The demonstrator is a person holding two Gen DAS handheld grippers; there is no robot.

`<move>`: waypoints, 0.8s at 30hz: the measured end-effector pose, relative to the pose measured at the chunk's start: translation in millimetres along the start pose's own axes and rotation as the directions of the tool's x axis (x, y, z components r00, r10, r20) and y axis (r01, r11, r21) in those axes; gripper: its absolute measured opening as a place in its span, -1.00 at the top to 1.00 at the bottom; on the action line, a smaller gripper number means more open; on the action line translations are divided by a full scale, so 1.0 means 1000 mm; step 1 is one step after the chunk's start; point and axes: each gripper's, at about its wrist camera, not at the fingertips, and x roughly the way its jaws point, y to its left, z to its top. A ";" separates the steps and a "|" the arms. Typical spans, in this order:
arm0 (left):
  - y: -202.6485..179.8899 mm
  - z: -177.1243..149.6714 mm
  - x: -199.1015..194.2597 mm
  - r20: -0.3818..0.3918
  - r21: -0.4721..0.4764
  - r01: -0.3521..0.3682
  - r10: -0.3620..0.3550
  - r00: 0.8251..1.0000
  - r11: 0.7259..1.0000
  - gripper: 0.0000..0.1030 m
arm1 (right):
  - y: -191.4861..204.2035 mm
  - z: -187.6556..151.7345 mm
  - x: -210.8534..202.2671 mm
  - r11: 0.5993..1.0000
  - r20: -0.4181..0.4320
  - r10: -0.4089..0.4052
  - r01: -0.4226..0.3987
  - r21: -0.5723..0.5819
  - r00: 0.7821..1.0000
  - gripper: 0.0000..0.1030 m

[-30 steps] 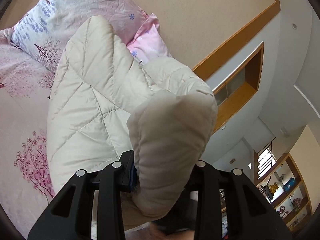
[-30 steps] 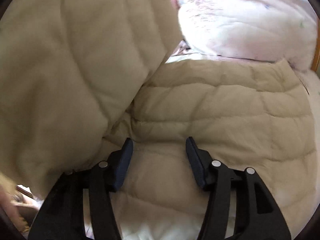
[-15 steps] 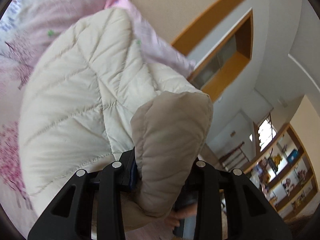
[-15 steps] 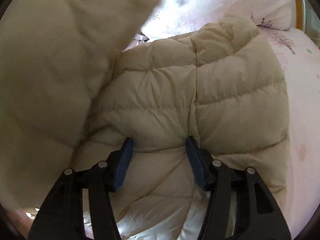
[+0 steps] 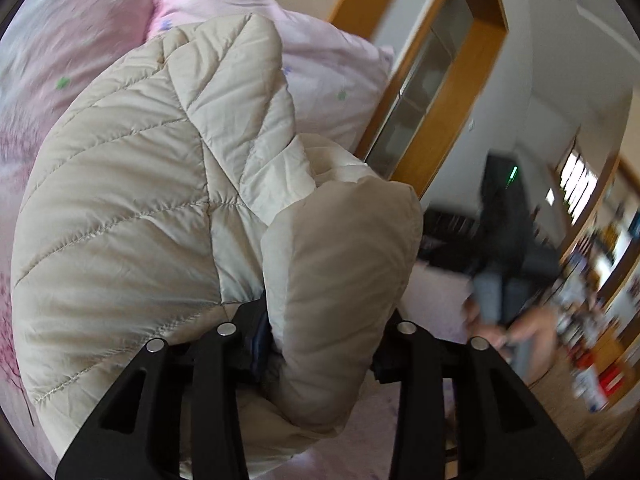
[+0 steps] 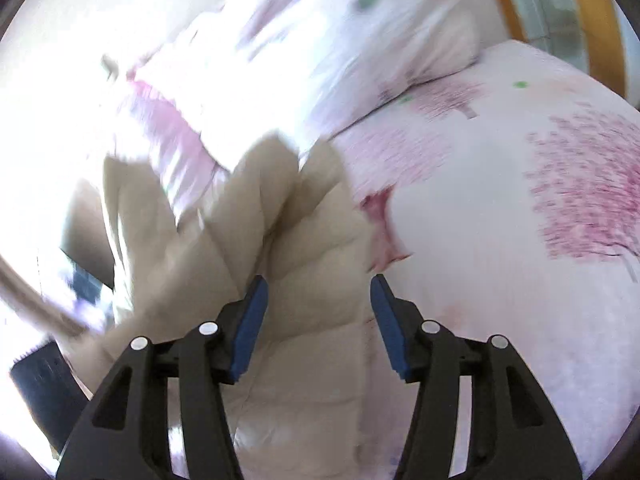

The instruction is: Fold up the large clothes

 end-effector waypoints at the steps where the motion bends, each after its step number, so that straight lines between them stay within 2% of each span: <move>1: -0.003 -0.001 0.004 -0.006 0.027 -0.011 0.011 1.000 1.000 0.13 | -0.003 0.002 -0.004 1.000 0.010 0.021 -0.021 0.019 1.000 -0.08; 5: -0.025 -0.009 0.021 -0.037 0.173 -0.069 0.076 0.996 0.983 -0.09 | -0.007 0.020 -0.020 0.977 0.026 0.206 -0.207 0.047 0.978 -0.08; 7: -0.034 -0.013 0.032 -0.055 0.236 -0.096 0.112 0.992 0.967 -0.12 | 0.018 0.012 -0.016 0.962 -0.011 0.273 -0.273 0.031 0.962 -0.08; 9: -0.044 -0.016 0.040 -0.075 0.279 -0.095 0.120 0.990 0.956 -0.17 | 0.038 0.012 -0.005 0.950 -0.091 0.312 -0.314 -0.004 0.946 -0.08; 14: -0.055 -0.022 0.056 -0.112 0.343 -0.092 0.138 0.984 0.935 -0.20 | 0.064 0.020 0.013 0.964 -0.207 0.236 -0.256 -0.077 0.950 -0.09; 17: -0.050 -0.021 0.057 -0.121 0.333 -0.084 0.131 0.984 0.939 -0.26 | 0.072 0.029 0.021 0.962 -0.235 0.238 -0.262 -0.076 0.942 -0.09; 22: -0.047 -0.014 0.062 -0.124 0.310 -0.078 0.122 0.985 0.947 -0.26 | 0.078 0.044 0.046 0.979 -0.275 0.150 -0.182 -0.096 0.950 -0.07; 24: -0.045 -0.012 0.062 -0.122 0.311 -0.082 0.125 0.985 0.947 -0.27 | 0.075 0.045 0.053 0.978 -0.289 0.172 -0.199 -0.068 0.942 0.46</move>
